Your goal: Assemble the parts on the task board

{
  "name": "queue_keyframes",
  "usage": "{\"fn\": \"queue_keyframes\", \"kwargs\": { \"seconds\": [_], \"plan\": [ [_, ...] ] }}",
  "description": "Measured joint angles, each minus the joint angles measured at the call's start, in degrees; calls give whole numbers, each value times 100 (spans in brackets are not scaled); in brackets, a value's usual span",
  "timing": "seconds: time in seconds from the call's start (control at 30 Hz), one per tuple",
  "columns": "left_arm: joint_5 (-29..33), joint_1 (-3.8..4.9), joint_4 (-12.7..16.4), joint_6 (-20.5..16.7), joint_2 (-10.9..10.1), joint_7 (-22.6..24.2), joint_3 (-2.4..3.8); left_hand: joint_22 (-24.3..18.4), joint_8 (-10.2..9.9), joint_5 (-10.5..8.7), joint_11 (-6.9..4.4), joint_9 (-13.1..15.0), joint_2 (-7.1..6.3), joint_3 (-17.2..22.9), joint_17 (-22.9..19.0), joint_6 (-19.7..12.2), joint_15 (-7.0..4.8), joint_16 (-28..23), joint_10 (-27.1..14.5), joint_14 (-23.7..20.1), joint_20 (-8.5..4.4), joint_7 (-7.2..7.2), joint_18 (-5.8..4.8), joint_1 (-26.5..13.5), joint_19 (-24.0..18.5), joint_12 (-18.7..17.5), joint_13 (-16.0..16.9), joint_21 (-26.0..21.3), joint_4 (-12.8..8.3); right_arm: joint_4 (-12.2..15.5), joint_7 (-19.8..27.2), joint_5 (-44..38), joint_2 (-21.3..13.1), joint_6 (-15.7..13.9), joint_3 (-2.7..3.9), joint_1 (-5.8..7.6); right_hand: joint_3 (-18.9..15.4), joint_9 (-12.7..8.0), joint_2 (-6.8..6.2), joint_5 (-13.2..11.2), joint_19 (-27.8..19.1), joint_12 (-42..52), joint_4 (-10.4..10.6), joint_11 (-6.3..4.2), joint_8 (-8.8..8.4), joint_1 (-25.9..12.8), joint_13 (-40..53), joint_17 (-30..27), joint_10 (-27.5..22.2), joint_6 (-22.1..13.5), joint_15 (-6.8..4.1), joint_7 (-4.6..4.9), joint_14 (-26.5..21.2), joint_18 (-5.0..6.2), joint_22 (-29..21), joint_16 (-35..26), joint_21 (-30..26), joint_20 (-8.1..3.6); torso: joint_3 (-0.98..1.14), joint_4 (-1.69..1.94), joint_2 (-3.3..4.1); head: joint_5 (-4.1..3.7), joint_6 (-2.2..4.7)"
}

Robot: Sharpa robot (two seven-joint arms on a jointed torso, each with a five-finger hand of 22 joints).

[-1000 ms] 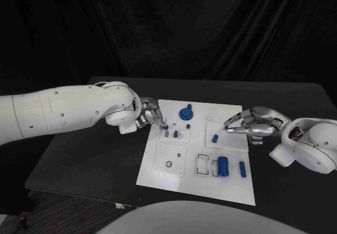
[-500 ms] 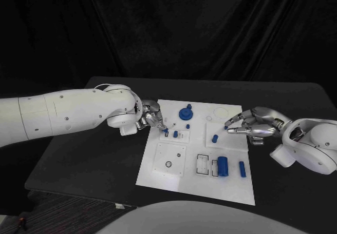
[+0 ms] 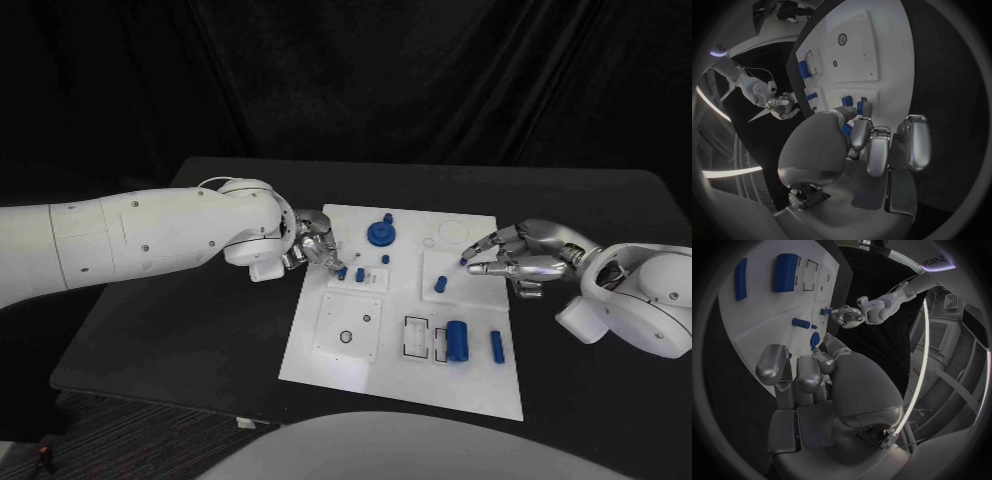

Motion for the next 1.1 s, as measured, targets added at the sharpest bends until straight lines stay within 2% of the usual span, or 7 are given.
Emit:
{"fn": "queue_keyframes", "kwargs": {
  "seconds": [0.23,0.57,1.0,1.03,1.1],
  "plan": [
    [-9,-31,3,-4,-14,22,0,0,0,0,0,0,0,-7,0,-1,0,0,0,0,0,2,0,0,0,0,0,0,-7,11,0,1,-23,16,0,0,0,0,-23,0,0,-11,0,-20,0,23,-20,0,-20,0,0,0,0,0,0,0,0,0,6,9,3,-35,0],
    [-15,-61,9,-4,-41,38,0,0,-1,0,0,0,0,-7,0,-20,0,0,0,0,0,21,0,0,0,0,0,0,-7,13,0,2,-17,43,0,-1,0,-6,-23,0,0,-56,0,-20,0,23,-67,-8,-20,0,0,0,0,0,-1,0,0,0,8,-1,3,-3,-1],
    [-20,-86,3,-17,-68,54,2,0,-2,6,0,-8,0,-5,0,-5,0,0,1,0,1,7,1,0,1,0,0,0,-8,3,1,2,-13,74,0,-7,-1,-13,-23,0,0,-107,33,-20,21,22,-139,-15,-61,0,0,0,0,0,-1,0,-25,0,7,16,-3,-10,-1],
    [-20,-89,0,-19,-66,55,2,0,-5,8,0,-12,-15,113,0,-5,0,0,1,0,1,8,0,-15,1,0,0,0,-126,3,1,2,-13,77,0,-8,-1,-13,-22,0,0,-107,33,-20,21,22,-141,-15,-61,0,0,0,0,0,-1,0,-25,0,7,15,-4,-8,-1],
    [-21,-95,-7,-23,-65,57,2,0,0,8,0,-13,-29,161,0,-6,0,0,1,0,1,9,0,-29,1,0,0,0,-174,3,1,2,-13,82,0,-9,-1,-13,-22,0,0,-142,32,1,44,22,-156,-15,-82,17,0,-18,0,0,-1,0,-25,0,6,15,-4,-4,-1]
  ]
}}
